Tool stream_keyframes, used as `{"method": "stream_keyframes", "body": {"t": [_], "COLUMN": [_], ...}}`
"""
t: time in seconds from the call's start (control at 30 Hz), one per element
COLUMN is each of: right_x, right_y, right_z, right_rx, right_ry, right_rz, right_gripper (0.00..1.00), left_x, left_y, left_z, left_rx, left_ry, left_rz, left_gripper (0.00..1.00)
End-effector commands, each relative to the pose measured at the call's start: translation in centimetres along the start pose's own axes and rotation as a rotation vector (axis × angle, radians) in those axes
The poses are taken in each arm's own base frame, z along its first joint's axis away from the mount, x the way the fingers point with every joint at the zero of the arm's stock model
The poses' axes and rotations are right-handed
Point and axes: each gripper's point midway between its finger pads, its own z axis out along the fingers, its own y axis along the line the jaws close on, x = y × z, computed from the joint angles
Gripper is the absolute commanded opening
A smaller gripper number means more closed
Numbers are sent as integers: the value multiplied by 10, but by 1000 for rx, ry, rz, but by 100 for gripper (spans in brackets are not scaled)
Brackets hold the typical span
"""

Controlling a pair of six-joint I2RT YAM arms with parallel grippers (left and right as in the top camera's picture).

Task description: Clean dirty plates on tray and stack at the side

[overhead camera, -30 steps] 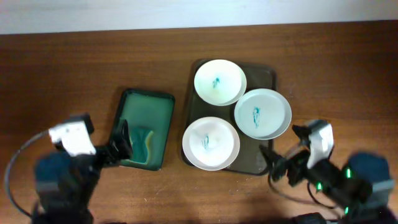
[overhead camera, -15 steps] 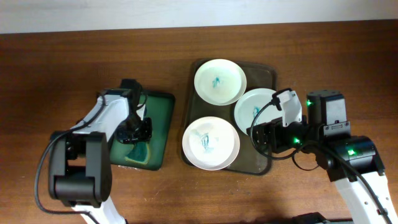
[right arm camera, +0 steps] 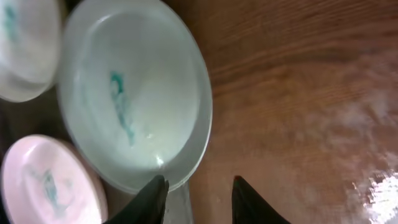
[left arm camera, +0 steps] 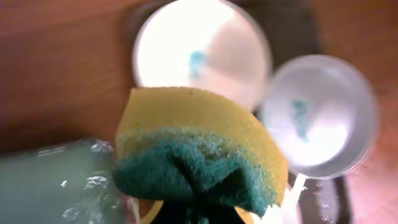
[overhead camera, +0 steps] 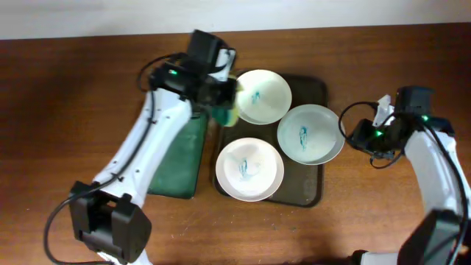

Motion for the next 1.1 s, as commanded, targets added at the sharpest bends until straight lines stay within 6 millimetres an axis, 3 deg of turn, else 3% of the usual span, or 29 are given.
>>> {"method": "stream_keyframes", "body": {"t": [0.0,0.1,0.13,0.2,0.23,0.33,0.4,0.47,0.5,0.53,0.57,0.63,0.7,0.73,0.77,0.8,0.87,0.93,1.0,1.07], "right_x": [-4,3,4,6,6,10,10,11,12,13,15,15,16,16,16,16,16,16,16,16], "right_y": [-5,12,19,14,15,14,14,14,13,13,12,12,12,12,12,12,12,12,12,12], "right_z": [24,58,71,78,78,77,77,77,77,77,76,76,76,76,76,76,76,76,76,76], "right_rx": [-13,-38,-22,68,74,77,79,79,80,82,84,84,87,87,87,87,87,86,87,87], "right_ry": [41,105,113,114,113,130,130,133,137,142,151,151,154,153,153,153,153,152,153,153], "right_rz": [-16,-114,-157,-151,-157,-152,-126,-125,-123,-122,-119,-118,-95,-91,-91,-91,-91,-91,-91,-91], "right_gripper": [35,34,25,9,4,4,4,4,4,4,4,4,4,4,4,4,4,4,4,4], "left_x": [4,15,22,38,44,68,80,109,123,124,114,97,89,92,98,107,115,123,126,129], "left_y": [-69,-127,-137,-160,-165,-172,-167,-162,-136,-93,-57,-33,-36,-47,-73,-135,-229,-239,-237,-209], "left_z": [41,108,125,147,156,186,201,216,223,220,203,179,174,182,193,205,192,189,188,197], "left_rx": [110,199,209,299,305,292,273,227,88,-151,-370,-534,-532,-460,-302,56,562,584,580,445], "left_ry": [33,98,113,158,178,240,278,373,398,369,338,300,291,307,345,403,460,478,494,510], "left_rz": [100,152,136,115,86,5,-37,-109,-98,-55,1,54,82,65,61,59,53,64,55,36], "left_gripper": [0,0,0,0,0,0,0,0,0,0,0,0,0,0,0,0,0,0,0,0]}}
